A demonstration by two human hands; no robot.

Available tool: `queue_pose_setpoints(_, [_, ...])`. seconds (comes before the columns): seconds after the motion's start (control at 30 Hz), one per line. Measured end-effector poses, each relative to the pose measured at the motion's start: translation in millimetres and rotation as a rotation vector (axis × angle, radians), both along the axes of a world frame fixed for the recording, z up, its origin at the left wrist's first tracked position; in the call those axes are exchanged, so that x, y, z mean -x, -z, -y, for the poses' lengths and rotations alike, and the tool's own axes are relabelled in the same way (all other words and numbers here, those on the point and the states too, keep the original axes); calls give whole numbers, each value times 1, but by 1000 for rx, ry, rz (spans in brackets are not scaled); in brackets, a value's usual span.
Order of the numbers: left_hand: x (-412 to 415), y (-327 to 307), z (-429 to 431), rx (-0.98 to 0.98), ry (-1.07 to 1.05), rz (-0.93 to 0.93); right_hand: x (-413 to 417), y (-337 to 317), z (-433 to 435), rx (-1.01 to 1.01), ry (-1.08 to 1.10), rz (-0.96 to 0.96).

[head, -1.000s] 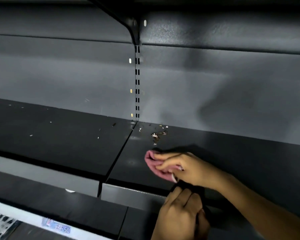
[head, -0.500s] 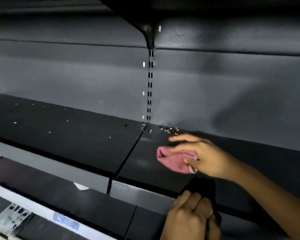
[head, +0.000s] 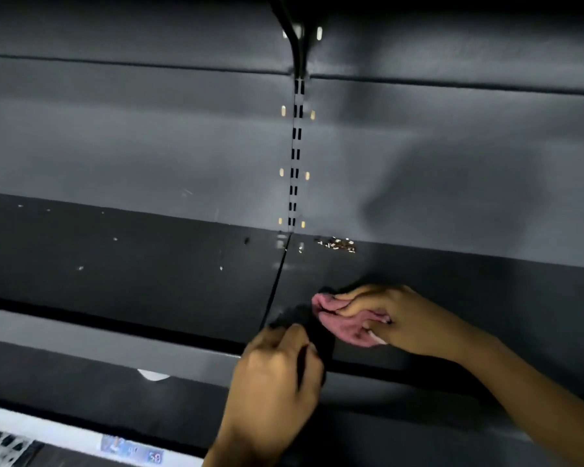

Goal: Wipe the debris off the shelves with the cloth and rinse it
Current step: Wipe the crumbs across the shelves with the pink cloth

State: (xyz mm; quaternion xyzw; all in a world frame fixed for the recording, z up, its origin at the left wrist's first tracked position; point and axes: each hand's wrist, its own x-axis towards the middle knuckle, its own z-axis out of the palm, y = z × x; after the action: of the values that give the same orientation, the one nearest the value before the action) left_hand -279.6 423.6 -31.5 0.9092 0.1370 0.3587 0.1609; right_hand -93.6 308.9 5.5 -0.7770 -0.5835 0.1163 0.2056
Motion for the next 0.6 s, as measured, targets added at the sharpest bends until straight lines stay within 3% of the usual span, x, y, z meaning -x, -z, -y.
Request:
queue_pose_setpoints(0.1, [1,2,-3,-137,118,-43,7,-1,-49,0,38,60])
queue_pose_setpoints(0.27, [0,4,-21,-151,292,-107,-21,0,-109,-22,270,210])
queue_pose_setpoints(0.37, [3,6,-24,-139,345,-106,-18,-16,-110,-217,429,341])
queue_pose_setpoints(0.5, [2,9,-24,-112,363,-60,23,-2,-99,-69,63,503])
queue_pose_setpoints(0.6, [-2,8,-26,-118,361,-32,12,29,-111,-82,164,502])
